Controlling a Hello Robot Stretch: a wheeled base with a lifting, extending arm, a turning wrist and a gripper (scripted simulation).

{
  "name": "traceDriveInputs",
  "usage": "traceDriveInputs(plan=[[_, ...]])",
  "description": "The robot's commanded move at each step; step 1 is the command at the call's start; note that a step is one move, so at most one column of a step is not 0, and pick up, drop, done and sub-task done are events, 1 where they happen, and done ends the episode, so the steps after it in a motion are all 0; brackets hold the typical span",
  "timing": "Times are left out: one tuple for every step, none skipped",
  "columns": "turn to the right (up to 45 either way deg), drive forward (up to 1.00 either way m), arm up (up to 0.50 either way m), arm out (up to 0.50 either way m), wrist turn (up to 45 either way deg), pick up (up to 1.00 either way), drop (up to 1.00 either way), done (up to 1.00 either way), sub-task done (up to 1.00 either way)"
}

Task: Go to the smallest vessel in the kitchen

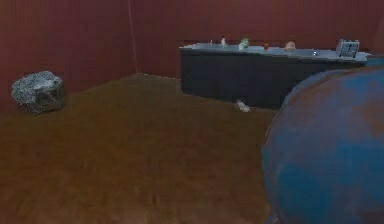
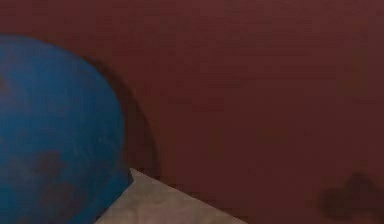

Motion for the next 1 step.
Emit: traceDriveInputs(plan=[[-18.0,0.00,0.00,0.00,0.0,0.00,0.00,0.00,0.00]])
